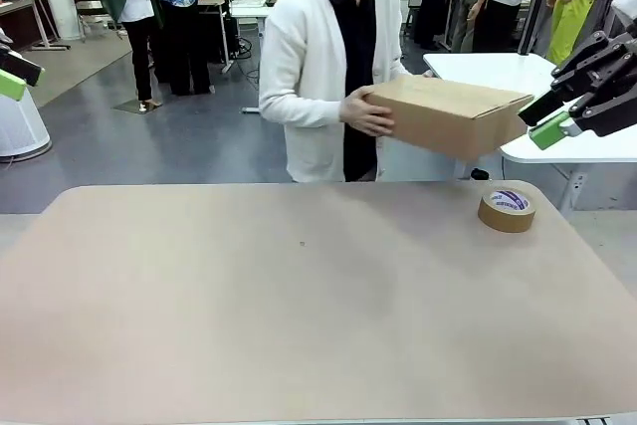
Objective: Wrap the clocks to prevent damage.
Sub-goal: After the human seals the box with tape, release both hands from the side flaps of the Package Box.
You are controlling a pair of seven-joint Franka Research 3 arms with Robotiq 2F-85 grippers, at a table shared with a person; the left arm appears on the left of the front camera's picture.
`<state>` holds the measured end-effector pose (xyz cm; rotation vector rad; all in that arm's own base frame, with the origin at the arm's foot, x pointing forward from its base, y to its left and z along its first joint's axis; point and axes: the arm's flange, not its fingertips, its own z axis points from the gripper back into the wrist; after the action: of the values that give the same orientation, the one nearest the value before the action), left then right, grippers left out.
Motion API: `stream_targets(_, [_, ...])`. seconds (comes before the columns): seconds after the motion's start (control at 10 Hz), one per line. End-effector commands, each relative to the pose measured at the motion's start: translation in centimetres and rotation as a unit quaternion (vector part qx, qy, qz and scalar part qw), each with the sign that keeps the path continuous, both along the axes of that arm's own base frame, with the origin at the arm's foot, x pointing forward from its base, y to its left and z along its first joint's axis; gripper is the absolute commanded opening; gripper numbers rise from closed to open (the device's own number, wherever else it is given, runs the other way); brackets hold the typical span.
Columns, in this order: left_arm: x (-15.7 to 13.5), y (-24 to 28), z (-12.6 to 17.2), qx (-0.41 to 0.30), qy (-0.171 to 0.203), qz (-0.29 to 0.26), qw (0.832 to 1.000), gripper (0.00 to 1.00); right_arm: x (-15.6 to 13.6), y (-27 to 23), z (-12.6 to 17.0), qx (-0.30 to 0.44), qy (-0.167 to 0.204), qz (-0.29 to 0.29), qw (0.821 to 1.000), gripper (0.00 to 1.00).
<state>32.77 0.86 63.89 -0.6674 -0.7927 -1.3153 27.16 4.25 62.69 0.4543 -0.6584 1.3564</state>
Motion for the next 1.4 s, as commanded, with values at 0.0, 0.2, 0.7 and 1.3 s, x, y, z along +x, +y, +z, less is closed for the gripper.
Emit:
stream_targets(0.0, [0.2,0.2,-1.1,0.010,0.012,0.015,1.000,1.00,-0.2,0.2,-0.7,-0.005,0.005,0.007,1.000,1.00])
stream_targets(0.2, [0.9,0.5,-0.8,0.011,0.019,0.006,1.000,1.00,-0.2,0.8,-0.5,-0.003,0.003,0.002,1.000,1.00])
stream_targets(0.7, [0.5,0.1,-1.5,0.003,0.022,-0.005,1.000,1.00,-0.3,0.9,-0.1,-0.008,0.002,0.007,1.000,1.00])
stream_targets(1.3, [3.9,2.7,-5.0,-0.106,0.048,-0.075,0.990,1.00,2.0,-2.1,-2.2,0.083,0.014,0.066,0.994,1.00])
